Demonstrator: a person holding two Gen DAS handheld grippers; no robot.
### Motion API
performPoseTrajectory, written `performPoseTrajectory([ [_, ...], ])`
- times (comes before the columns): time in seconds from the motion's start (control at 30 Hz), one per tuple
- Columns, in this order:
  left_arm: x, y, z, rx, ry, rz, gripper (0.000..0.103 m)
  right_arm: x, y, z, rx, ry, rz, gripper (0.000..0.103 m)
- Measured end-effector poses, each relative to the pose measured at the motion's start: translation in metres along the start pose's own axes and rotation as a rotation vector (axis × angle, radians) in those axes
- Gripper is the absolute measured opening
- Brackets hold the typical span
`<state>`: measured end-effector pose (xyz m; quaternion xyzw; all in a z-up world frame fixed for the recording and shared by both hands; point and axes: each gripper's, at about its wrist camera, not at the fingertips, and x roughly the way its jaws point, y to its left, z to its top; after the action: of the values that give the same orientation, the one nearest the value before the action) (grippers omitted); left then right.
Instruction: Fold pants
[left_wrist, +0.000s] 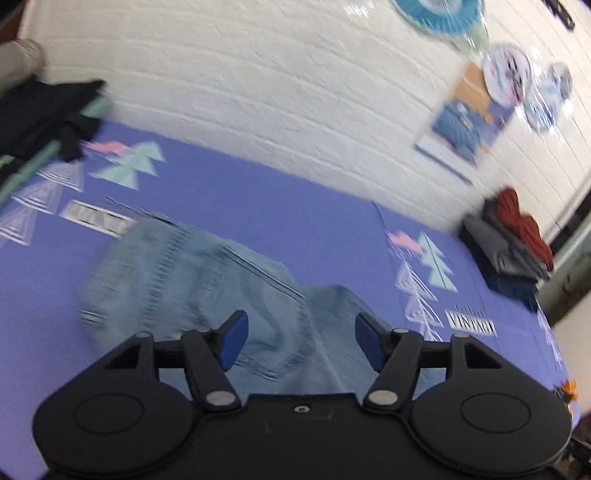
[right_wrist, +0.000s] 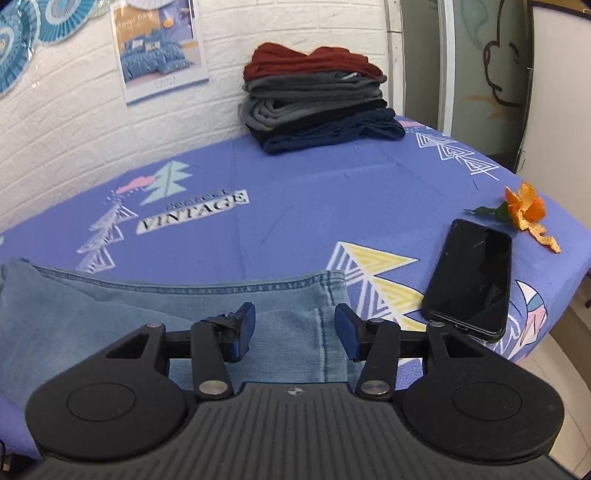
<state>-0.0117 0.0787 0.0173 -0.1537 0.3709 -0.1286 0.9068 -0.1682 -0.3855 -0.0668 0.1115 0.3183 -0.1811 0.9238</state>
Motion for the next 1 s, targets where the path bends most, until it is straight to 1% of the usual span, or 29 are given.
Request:
performPoseTrajectory([
  [0.07,0.035,-0.015,-0.006,0.004,0.053,-0.021,0.066,0.000,-0.002,-0.002,0.003,-0.004,-0.008,0.082],
  [0.13,0.065,-0.027,-0.008,0.015,0.075,-0.019,0.065,-0.001,-0.004,-0.004,0.007,0.005,0.000,0.082],
  [0.2,0.090,-0.039,-0.007,0.029,0.072,0.008,0.065,-0.002,-0.006,-0.007,0.019,0.007,0.004,0.082],
  [0.27,0.110,-0.050,-0.004,0.071,0.061,0.047,0.065,-0.002,-0.007,-0.009,0.025,0.009,0.006,0.082],
  [0.3,0.119,-0.054,-0.002,0.092,0.064,0.078,0.065,-0.002,-0.007,-0.010,0.028,0.010,0.009,0.082],
  [0.4,0.138,-0.058,0.000,0.132,0.082,0.117,0.069,-0.002,-0.007,-0.012,0.026,0.009,0.013,0.082],
  [0.43,0.144,-0.058,0.000,0.135,0.089,0.125,0.070,-0.002,-0.006,-0.013,0.024,0.009,0.009,0.078],
  [0.47,0.147,-0.056,-0.001,0.133,0.090,0.131,0.066,-0.001,-0.005,-0.013,0.022,0.010,0.005,0.063],
  [0.5,0.151,-0.055,-0.002,0.126,0.090,0.133,0.065,-0.001,-0.005,-0.013,0.018,0.009,0.003,0.056],
  [0.53,0.154,-0.054,-0.003,0.121,0.092,0.139,0.050,-0.002,-0.005,-0.013,0.015,0.006,-0.002,0.041],
  [0.57,0.156,-0.054,-0.004,0.125,0.095,0.162,0.022,-0.003,-0.005,-0.013,0.009,0.002,-0.014,0.024],
  [0.6,0.155,-0.053,-0.004,0.139,0.088,0.171,0.012,-0.006,-0.005,-0.012,0.006,-0.005,-0.008,0.024],
  [0.63,0.152,-0.051,-0.004,0.141,0.078,0.174,0.000,-0.010,-0.007,-0.011,0.013,-0.014,-0.003,0.022],
  [0.67,0.148,-0.049,-0.003,0.137,0.073,0.173,0.000,-0.015,-0.007,-0.009,0.018,-0.026,-0.001,0.021],
  [0.73,0.135,-0.043,0.004,0.098,0.060,0.140,0.000,-0.030,-0.007,-0.004,0.038,-0.064,0.010,0.021],
  [0.83,0.118,-0.045,0.017,0.068,0.027,0.114,0.000,-0.047,-0.005,0.009,0.036,-0.149,0.018,0.018],
  [0.9,0.119,-0.050,0.024,0.063,0.000,0.111,0.000,-0.043,-0.006,0.018,0.019,-0.182,0.008,0.018],
  [1.0,0.138,-0.057,0.026,0.050,-0.010,0.116,0.000,-0.016,-0.016,0.025,0.025,-0.151,-0.008,0.018],
])
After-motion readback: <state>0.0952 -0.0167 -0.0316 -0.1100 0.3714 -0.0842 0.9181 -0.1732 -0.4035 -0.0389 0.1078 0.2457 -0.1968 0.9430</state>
